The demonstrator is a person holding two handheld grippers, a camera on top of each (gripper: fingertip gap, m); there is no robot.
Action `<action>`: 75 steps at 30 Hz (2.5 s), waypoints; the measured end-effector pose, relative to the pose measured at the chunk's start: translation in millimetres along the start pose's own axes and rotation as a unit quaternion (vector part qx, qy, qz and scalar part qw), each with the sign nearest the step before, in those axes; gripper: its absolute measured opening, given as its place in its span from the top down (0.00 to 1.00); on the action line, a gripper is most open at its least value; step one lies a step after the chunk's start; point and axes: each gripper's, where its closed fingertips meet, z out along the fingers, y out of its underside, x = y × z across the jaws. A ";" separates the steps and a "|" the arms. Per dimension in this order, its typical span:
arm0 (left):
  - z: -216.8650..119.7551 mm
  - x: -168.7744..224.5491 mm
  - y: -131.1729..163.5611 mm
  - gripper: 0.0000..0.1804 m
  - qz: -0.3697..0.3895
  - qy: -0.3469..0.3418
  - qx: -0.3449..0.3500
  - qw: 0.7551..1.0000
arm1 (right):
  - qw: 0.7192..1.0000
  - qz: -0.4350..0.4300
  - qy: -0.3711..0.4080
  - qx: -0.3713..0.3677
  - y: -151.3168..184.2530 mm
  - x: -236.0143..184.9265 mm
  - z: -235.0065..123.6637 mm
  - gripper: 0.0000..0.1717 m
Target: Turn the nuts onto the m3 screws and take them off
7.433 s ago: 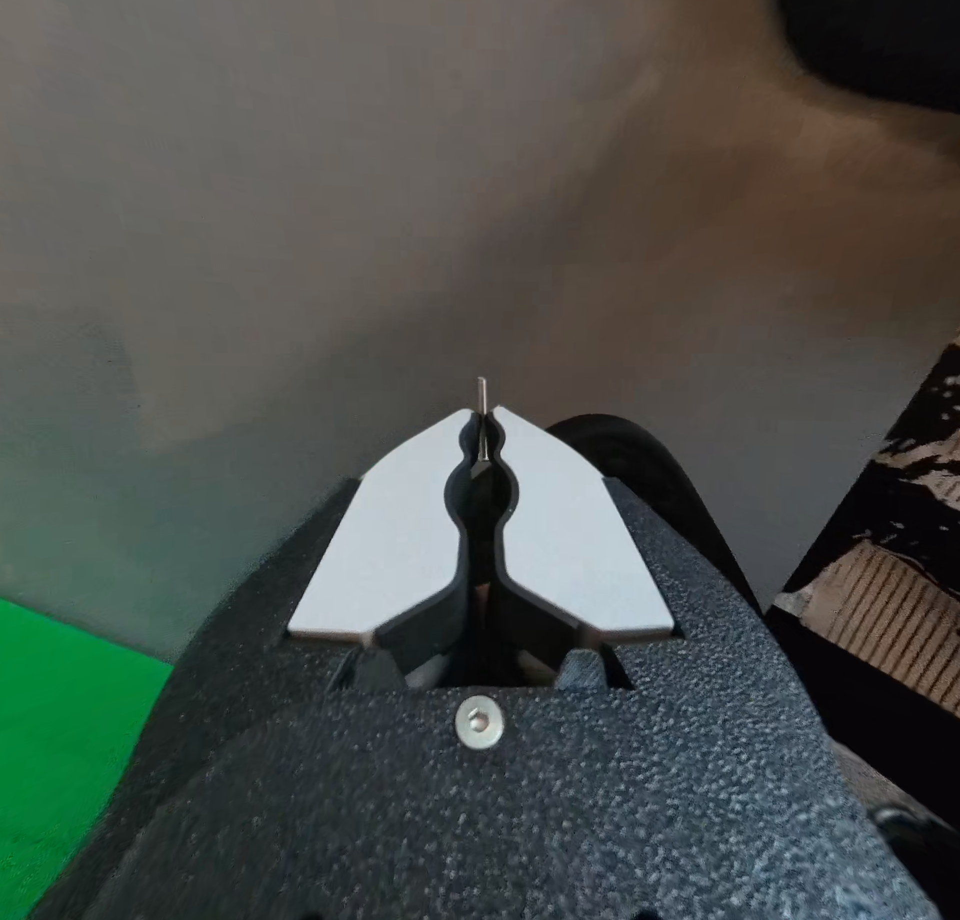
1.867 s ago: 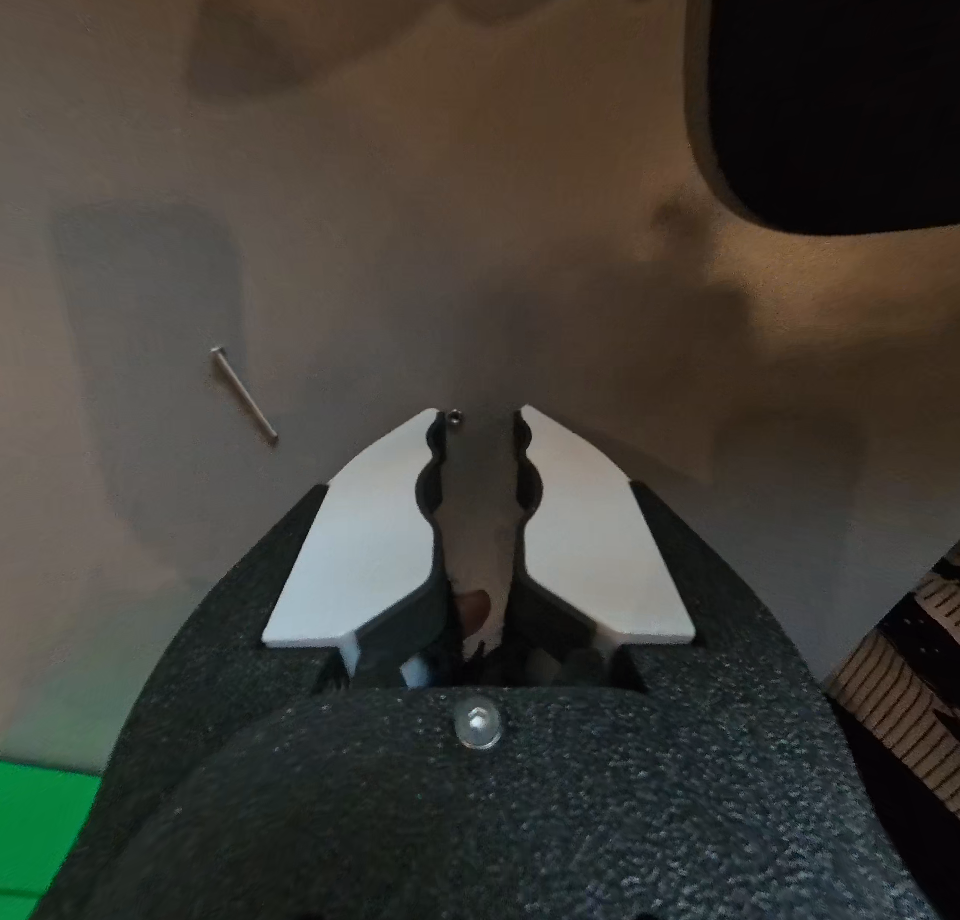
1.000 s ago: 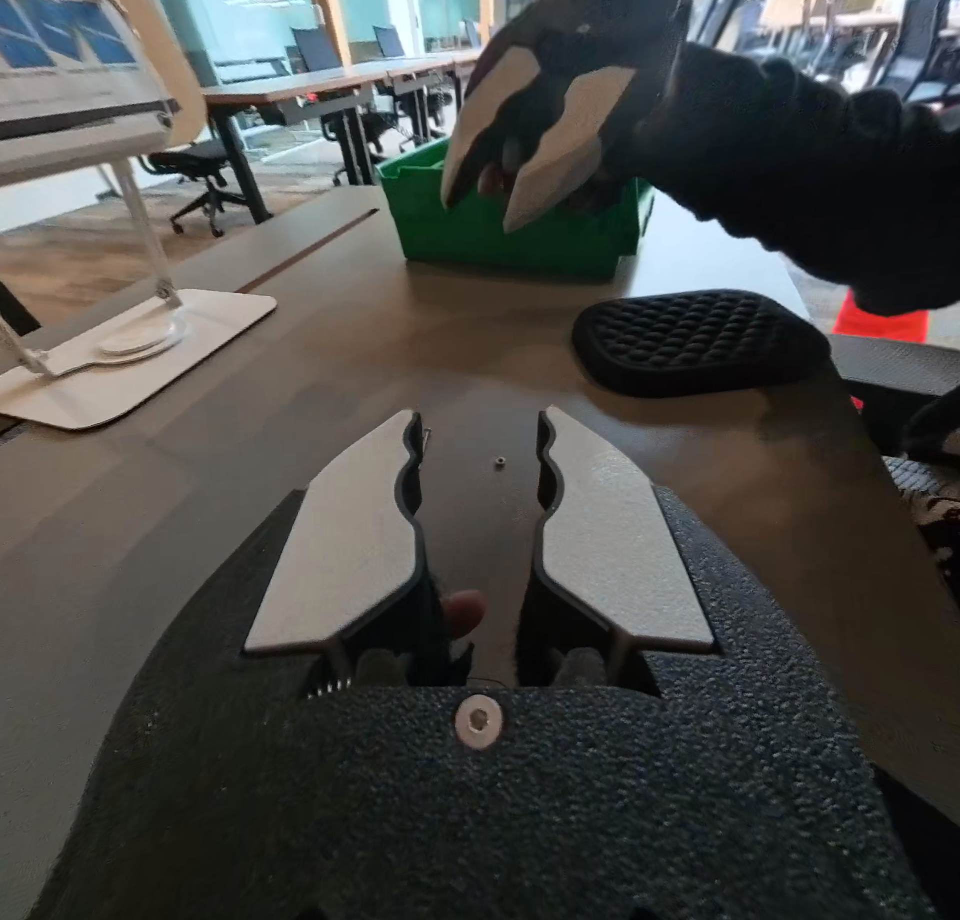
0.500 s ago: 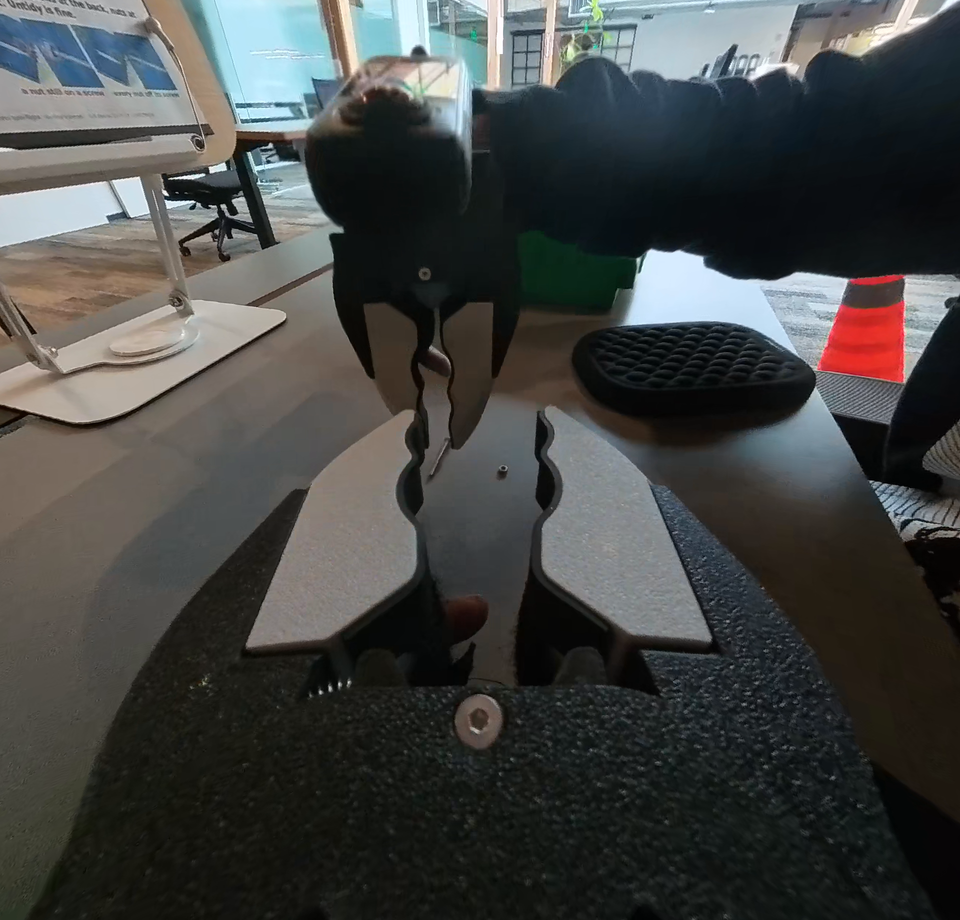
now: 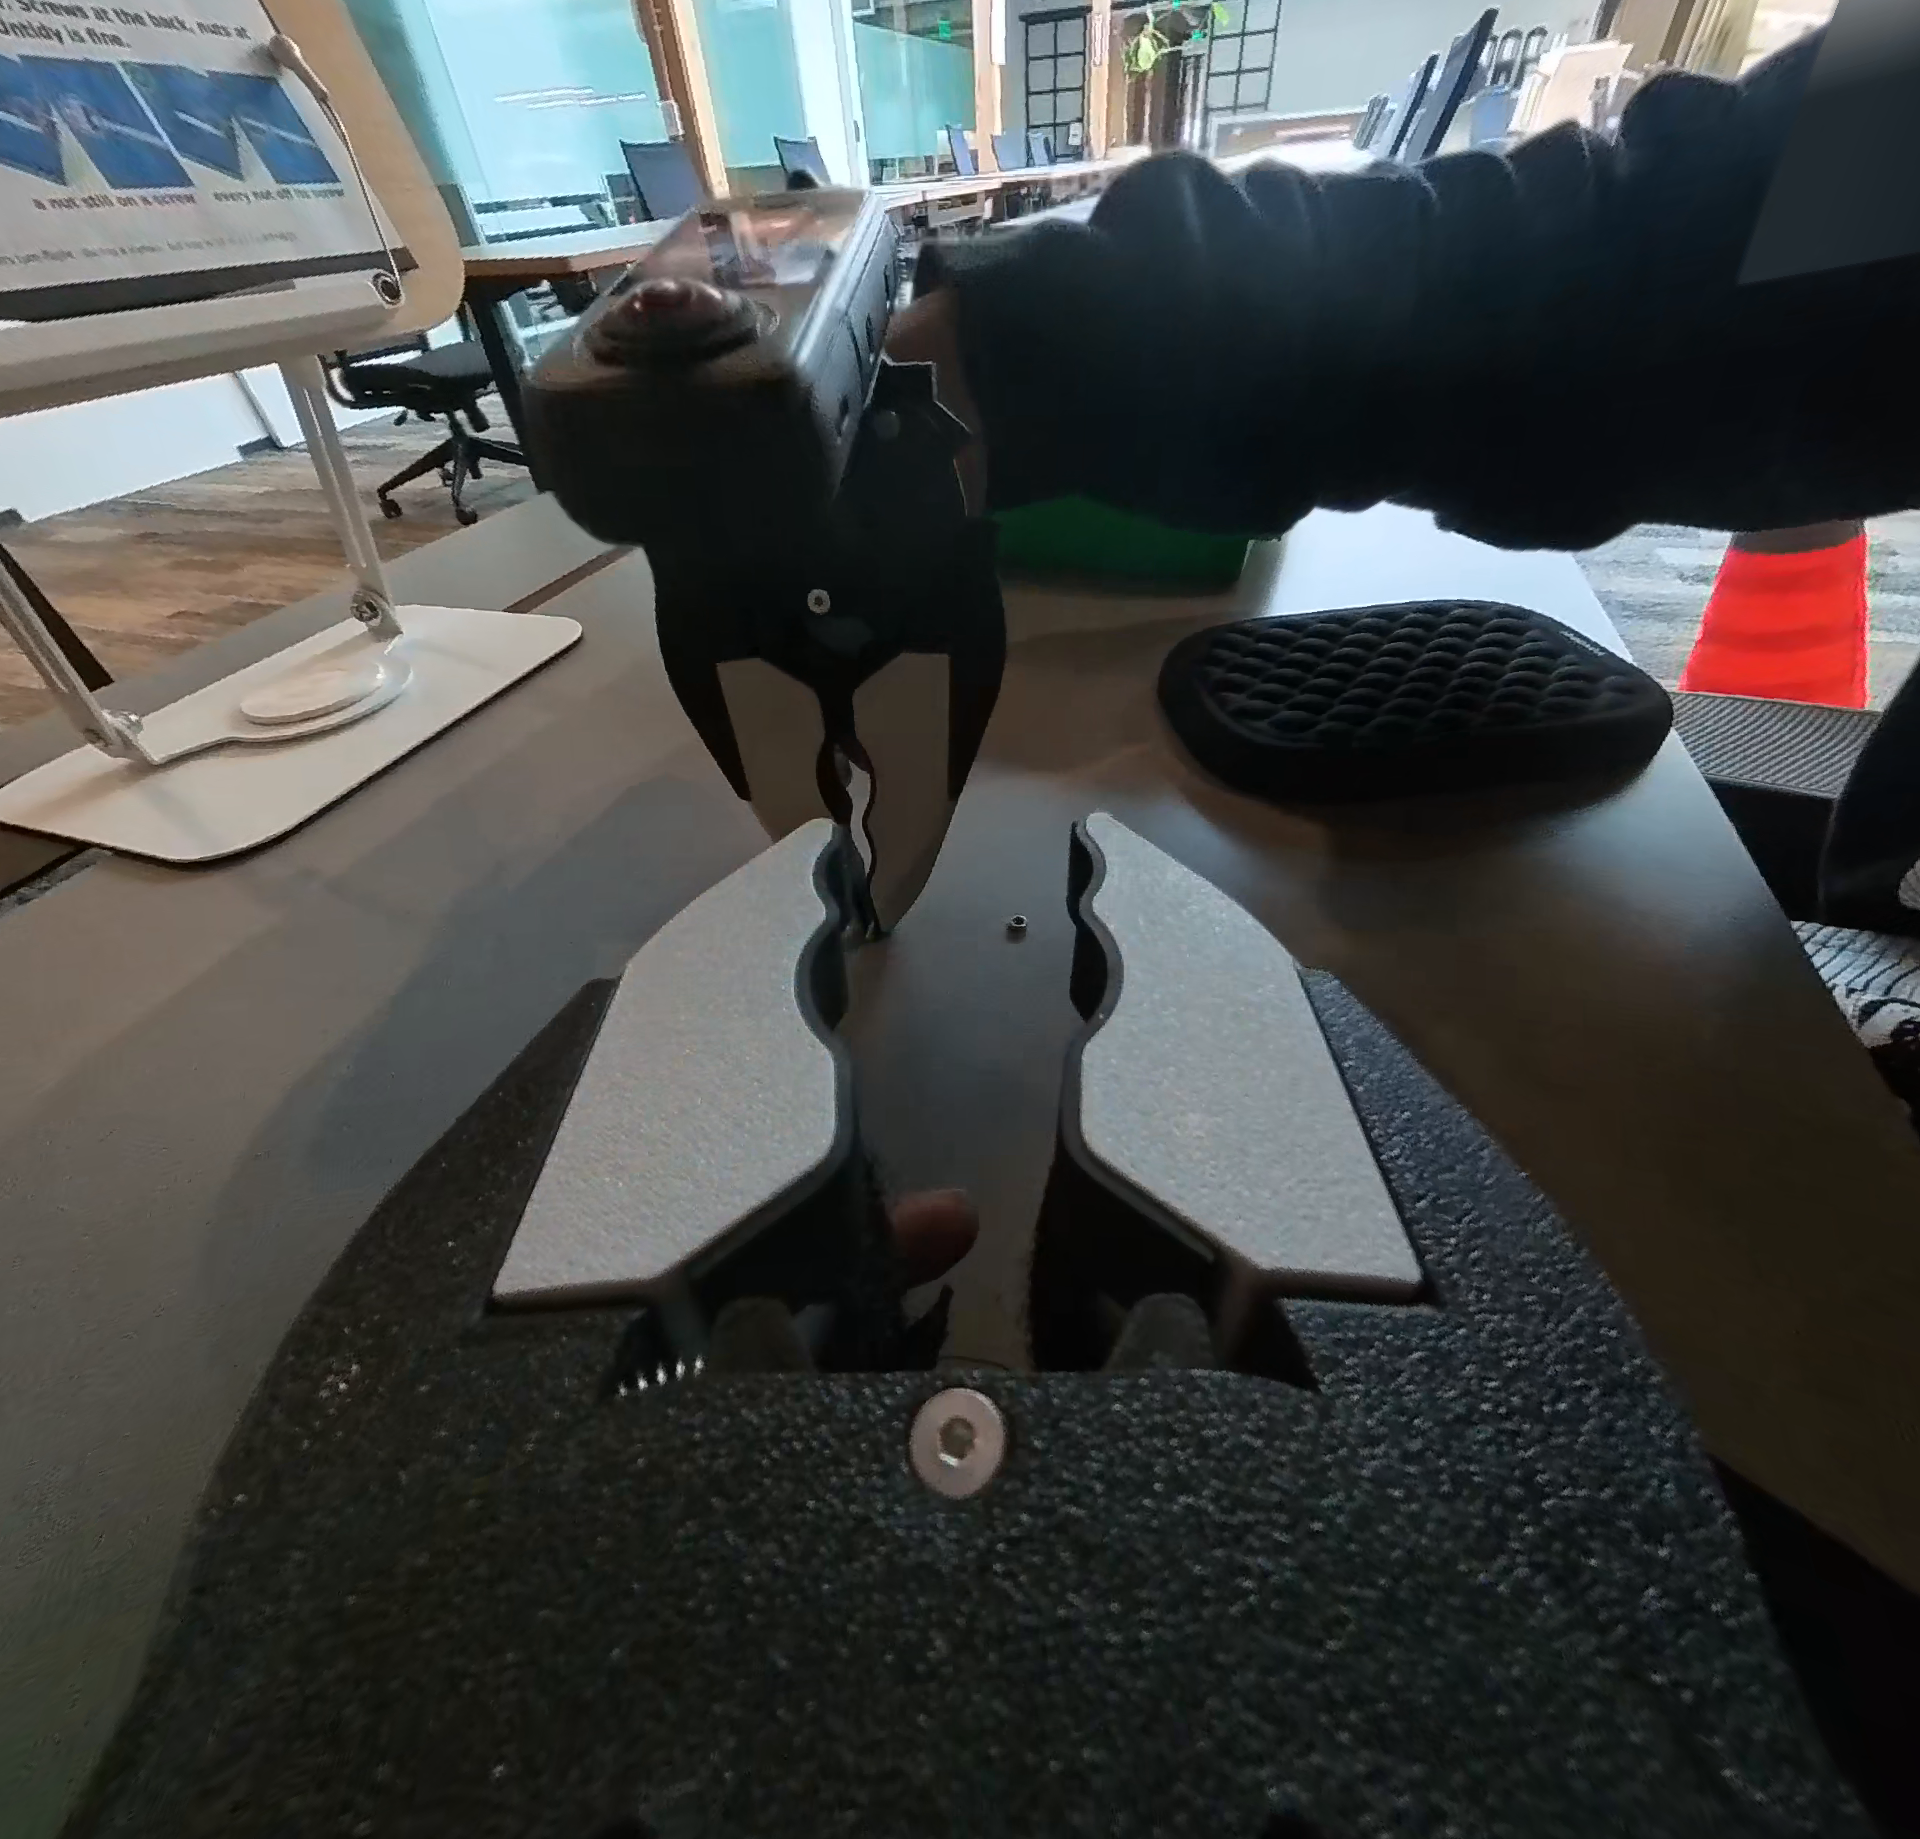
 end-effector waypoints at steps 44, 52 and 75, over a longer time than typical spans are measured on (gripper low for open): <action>71.1 -1.5 -44.5 0.88 -0.070 0.112 0.065 0.989 | 0.706 0.178 0.177 0.662 -58.8 -12.3 -162.2 1.00; 68.3 -3.8 -47.7 0.91 -0.078 0.112 0.076 0.988 | 0.705 0.169 0.172 0.667 -59.9 -15.1 -162.5 1.00; 67.5 -2.0 -49.0 0.98 -0.083 0.123 0.078 0.986 | 0.703 0.157 0.173 0.672 -62.1 -18.3 -162.9 1.00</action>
